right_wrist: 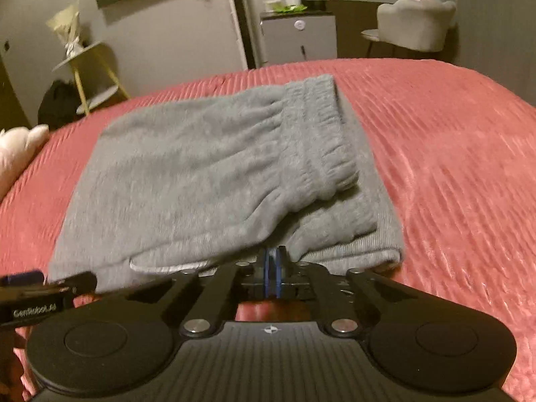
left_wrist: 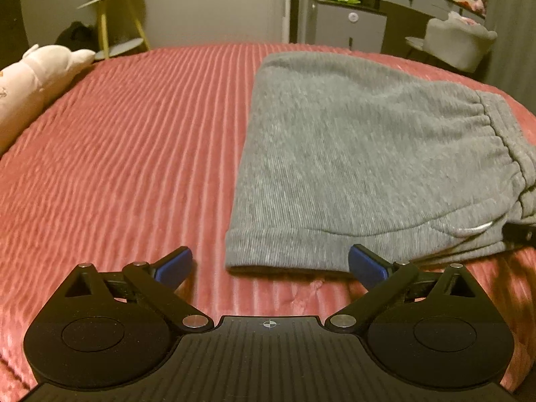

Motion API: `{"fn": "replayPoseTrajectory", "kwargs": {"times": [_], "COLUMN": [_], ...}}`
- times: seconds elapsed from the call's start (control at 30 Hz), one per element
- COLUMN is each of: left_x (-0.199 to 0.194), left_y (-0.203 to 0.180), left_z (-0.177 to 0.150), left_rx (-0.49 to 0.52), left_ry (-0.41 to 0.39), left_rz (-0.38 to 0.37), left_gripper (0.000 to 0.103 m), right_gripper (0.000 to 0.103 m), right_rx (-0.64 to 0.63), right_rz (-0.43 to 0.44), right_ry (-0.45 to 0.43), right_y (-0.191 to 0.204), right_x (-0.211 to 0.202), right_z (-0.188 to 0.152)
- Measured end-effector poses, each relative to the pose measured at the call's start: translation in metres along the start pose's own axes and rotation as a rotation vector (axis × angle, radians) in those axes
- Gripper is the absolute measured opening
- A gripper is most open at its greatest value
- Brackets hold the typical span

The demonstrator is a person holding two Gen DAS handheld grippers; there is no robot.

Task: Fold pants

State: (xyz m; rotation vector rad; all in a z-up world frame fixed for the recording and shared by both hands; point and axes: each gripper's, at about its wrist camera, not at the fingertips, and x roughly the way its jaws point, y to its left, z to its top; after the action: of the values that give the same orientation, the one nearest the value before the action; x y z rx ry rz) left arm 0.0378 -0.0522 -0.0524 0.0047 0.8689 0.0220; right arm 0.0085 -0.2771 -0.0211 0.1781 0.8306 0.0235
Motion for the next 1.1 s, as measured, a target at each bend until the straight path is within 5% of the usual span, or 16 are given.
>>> {"fn": "replayPoseTrajectory", "kwargs": {"times": [0.03,0.1,0.17,0.27,0.3,0.5,0.63,0.83,0.93,1.1], "left_x": [-0.001,-0.002,-0.001,-0.009,-0.015,-0.054,-0.078,-0.089,-0.091,-0.081], "left_y": [0.002,0.003,0.004,0.006,0.006,-0.006,-0.025,-0.022,-0.015,-0.009], "left_z": [0.001,0.000,-0.001,-0.002,-0.002,-0.015,-0.027,-0.026,-0.025,-0.020], "left_rx": [-0.001,-0.009,-0.017,-0.036,-0.041,0.031,0.153,0.143,0.106,0.072], "left_ry": [0.004,0.033,0.065,0.063,0.048,-0.069,-0.137,-0.157,-0.186,-0.132], "left_rz": [0.001,0.015,0.045,0.043,0.032,0.019,0.007,-0.016,0.032,0.009], "left_gripper": [0.103,0.102,0.102,0.102,0.102,0.102,0.102,0.103,0.103,0.103], "right_gripper": [0.017,0.051,0.061,0.096,0.099,0.099,0.099,0.099,0.099,0.099], "right_rx": [0.001,0.023,0.033,0.002,-0.021,-0.156,-0.230,-0.281,-0.252,-0.218], "right_rz": [-0.001,0.000,-0.008,0.010,0.007,-0.060,-0.257,-0.214,-0.154,-0.111], "right_ry": [0.022,0.076,0.089,0.081,0.067,-0.022,0.139,-0.042,-0.095,-0.040], "right_y": [0.000,-0.003,-0.002,0.006,0.011,0.040,0.049,0.059,0.055,0.053], "right_x": [0.001,0.000,-0.006,-0.021,-0.026,-0.059,-0.049,-0.087,-0.101,-0.094], "right_z": [0.001,-0.006,-0.009,-0.017,-0.020,-0.035,-0.031,-0.040,-0.039,-0.031]}}
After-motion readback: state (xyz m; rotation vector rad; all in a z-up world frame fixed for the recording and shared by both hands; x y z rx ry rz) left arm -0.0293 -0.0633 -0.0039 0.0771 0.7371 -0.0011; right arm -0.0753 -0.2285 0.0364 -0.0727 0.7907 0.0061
